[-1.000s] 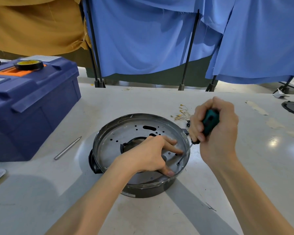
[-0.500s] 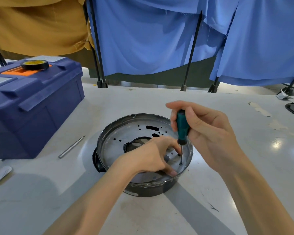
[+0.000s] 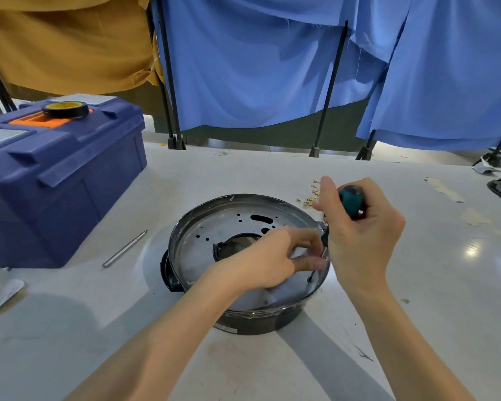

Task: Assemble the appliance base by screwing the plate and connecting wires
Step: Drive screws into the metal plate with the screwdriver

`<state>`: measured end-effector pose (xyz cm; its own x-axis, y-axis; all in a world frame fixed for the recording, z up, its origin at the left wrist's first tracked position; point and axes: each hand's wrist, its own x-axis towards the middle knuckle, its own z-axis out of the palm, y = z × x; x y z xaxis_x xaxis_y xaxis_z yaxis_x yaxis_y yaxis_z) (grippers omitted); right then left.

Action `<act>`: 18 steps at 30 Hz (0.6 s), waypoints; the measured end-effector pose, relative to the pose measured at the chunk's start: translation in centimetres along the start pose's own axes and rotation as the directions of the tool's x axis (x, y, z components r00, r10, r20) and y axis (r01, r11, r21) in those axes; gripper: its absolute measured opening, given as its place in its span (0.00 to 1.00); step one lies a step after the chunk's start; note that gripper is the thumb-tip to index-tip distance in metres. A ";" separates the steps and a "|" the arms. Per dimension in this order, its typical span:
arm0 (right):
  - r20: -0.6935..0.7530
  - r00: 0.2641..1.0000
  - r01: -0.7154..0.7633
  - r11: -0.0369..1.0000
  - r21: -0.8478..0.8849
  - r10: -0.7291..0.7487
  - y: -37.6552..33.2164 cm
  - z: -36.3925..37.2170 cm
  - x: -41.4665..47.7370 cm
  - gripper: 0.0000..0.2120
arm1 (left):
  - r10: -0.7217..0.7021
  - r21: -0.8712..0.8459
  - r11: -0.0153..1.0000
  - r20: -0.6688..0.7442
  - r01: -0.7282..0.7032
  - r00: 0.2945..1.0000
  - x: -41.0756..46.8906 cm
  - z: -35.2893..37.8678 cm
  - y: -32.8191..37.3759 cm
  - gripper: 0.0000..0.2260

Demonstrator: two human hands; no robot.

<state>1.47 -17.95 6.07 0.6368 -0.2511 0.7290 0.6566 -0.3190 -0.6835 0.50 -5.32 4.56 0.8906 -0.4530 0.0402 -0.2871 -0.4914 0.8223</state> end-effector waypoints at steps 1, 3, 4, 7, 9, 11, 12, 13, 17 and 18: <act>-0.008 1.000 -0.012 1.000 0.003 0.012 0.0 0.1 -0.2 0.18 | 0.019 0.014 1.000 -0.015 -0.018 1.000 0.1 0.2 0.2 0.10; 0.010 0.998 -0.063 0.998 0.028 0.063 -0.5 0.1 -0.4 0.22 | 0.022 0.029 0.999 -0.040 -0.021 0.999 0.1 0.6 0.4 0.08; 0.037 0.995 -0.090 0.995 0.038 0.088 -0.9 0.0 -0.3 0.23 | 0.016 0.038 0.999 -0.043 -0.014 0.999 0.2 0.7 0.5 0.08; 0.292 0.946 -0.202 0.962 0.184 0.142 -1.7 -1.6 1.3 0.15 | 0.003 0.085 0.996 -0.045 0.001 0.999 0.3 0.7 0.6 0.09; 0.515 0.856 -0.200 0.951 0.236 0.053 -1.8 -3.1 2.7 0.14 | -0.005 0.109 0.994 -0.040 0.009 0.999 0.4 0.6 0.6 0.10; 0.622 0.781 -0.092 0.975 0.201 -0.055 -1.8 -4.1 3.8 0.14 | 0.003 0.094 0.996 -0.024 -0.001 1.000 0.3 0.6 0.6 0.10; 0.620 0.781 -0.026 0.987 0.161 -0.080 -1.9 -4.2 3.9 0.11 | 0.012 0.074 0.997 -0.012 -0.011 1.000 0.3 0.6 0.5 0.10; 0.581 0.810 0.014 0.992 0.123 -0.083 -1.8 -4.0 3.8 0.09 | 0.017 0.052 0.999 0.000 -0.017 1.000 0.2 0.5 0.4 0.09; 0.233 0.961 0.171 0.983 -0.069 -0.150 -1.3 -2.3 2.7 0.12 | -0.016 -0.041 0.999 -0.012 0.016 1.000 0.4 0.6 0.5 0.05; 0.148 0.962 0.256 0.948 -0.190 -0.230 -1.2 -2.0 2.5 0.15 | -0.012 -0.043 0.999 -0.017 0.011 1.000 0.5 0.6 0.6 0.04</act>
<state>1.45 -20.01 8.84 0.5210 -0.0330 0.8529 0.7087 -0.5402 -0.4538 0.53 -6.29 4.68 0.8997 -0.4346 0.0403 -0.2619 -0.4637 0.8464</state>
